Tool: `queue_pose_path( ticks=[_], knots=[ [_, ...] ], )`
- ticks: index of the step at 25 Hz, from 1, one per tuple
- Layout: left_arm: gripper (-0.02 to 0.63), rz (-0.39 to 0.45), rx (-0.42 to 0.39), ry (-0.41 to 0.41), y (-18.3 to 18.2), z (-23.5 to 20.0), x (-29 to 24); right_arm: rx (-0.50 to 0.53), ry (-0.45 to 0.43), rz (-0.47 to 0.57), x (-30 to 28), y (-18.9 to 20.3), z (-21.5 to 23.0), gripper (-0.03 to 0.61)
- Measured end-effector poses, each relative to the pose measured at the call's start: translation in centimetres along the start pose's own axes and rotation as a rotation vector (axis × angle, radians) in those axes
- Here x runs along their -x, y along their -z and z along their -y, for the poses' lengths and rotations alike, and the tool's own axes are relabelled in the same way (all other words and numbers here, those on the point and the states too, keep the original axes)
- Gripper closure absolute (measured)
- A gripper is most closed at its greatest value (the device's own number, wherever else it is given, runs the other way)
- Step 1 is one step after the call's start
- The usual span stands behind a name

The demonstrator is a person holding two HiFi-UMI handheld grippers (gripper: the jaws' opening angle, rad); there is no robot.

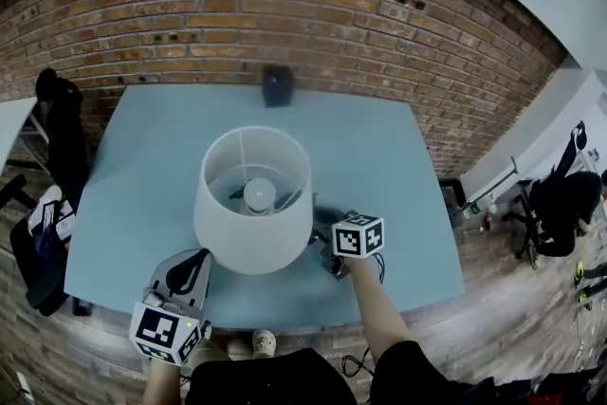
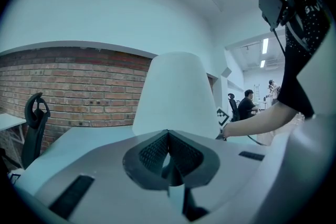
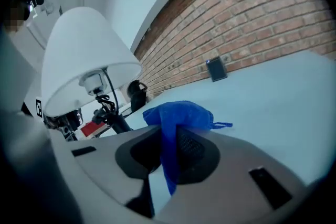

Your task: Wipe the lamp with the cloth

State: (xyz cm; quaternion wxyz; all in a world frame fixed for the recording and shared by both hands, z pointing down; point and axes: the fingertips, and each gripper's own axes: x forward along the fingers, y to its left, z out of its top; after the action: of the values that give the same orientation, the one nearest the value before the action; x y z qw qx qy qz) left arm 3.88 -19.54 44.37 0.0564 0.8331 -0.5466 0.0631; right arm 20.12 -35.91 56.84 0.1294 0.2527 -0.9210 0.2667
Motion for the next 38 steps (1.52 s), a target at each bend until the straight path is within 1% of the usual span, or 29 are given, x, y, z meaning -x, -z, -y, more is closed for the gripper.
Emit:
queue_pose_path(
  ticks=[3, 5, 7, 10, 12, 14, 17, 20, 22, 23, 26, 30, 34, 36, 38],
  knots=[
    [0.604, 0.038, 0.035, 0.005, -0.5, -0.7, 0.4, 0.074, 0.118, 0.097, 5.9, -1.8, -1.1, 0.517],
    [0.604, 0.082, 0.057, -0.009, -1.4, -1.3, 0.9, 0.127, 0.184, 0.197, 10.2, -3.4, -2.9, 0.517],
    [0.604, 0.111, 0.059, -0.032, -2.3, -1.9, 1.7, 0.154, 0.241, 0.313, 14.2, -4.9, -5.1, 0.517],
    [0.604, 0.121, 0.038, -0.070, -3.3, -2.6, 2.5, 0.165, 0.268, 0.471, 18.5, -6.1, -9.4, 0.517],
    [0.606, 0.122, 0.029, -0.080, -3.5, -2.6, 2.8, 0.166, 0.281, 0.533, 20.0, -5.7, -11.7, 0.517],
    [0.604, 0.123, 0.028, -0.084, -3.3, -2.4, 3.0, 0.187, 0.324, 0.532, 20.5, -4.7, -12.8, 0.517],
    [0.604, 0.115, 0.021, -0.092, -2.6, -1.8, 3.3, 0.267, 0.404, 0.480, 20.2, -3.3, -13.5, 0.517],
    [0.605, 0.103, 0.004, -0.095, -1.8, -0.8, 3.6, 0.329, 0.510, 0.461, 19.7, -2.6, -13.2, 0.517],
    [0.604, 0.105, -0.005, -0.089, -1.6, -0.1, 3.8, 0.339, 0.567, 0.447, 19.3, -2.2, -12.8, 0.517],
    [0.604, 0.106, -0.005, -0.087, -1.5, 0.1, 3.9, 0.335, 0.579, 0.443, 19.0, -2.1, -12.7, 0.517],
    [0.604, 0.102, 0.001, -0.100, -1.4, 0.1, 4.6, 0.331, 0.572, 0.443, 18.3, -2.0, -13.0, 0.517],
    [0.604, 0.100, 0.004, -0.128, -1.4, -0.6, 5.2, 0.377, 0.584, 0.419, 17.9, -2.0, -13.7, 0.517],
    [0.604, 0.096, 0.000, -0.139, -1.1, -0.7, 5.6, 0.401, 0.626, 0.419, 18.4, -2.4, -13.3, 0.517],
    [0.605, 0.087, 0.007, -0.152, -1.0, -1.0, 5.9, 0.400, 0.642, 0.425, 18.6, -2.8, -13.0, 0.517],
    [0.606, 0.086, 0.017, -0.168, -1.0, -1.5, 6.2, 0.386, 0.639, 0.432, 18.6, -2.9, -12.9, 0.517]
  ],
)
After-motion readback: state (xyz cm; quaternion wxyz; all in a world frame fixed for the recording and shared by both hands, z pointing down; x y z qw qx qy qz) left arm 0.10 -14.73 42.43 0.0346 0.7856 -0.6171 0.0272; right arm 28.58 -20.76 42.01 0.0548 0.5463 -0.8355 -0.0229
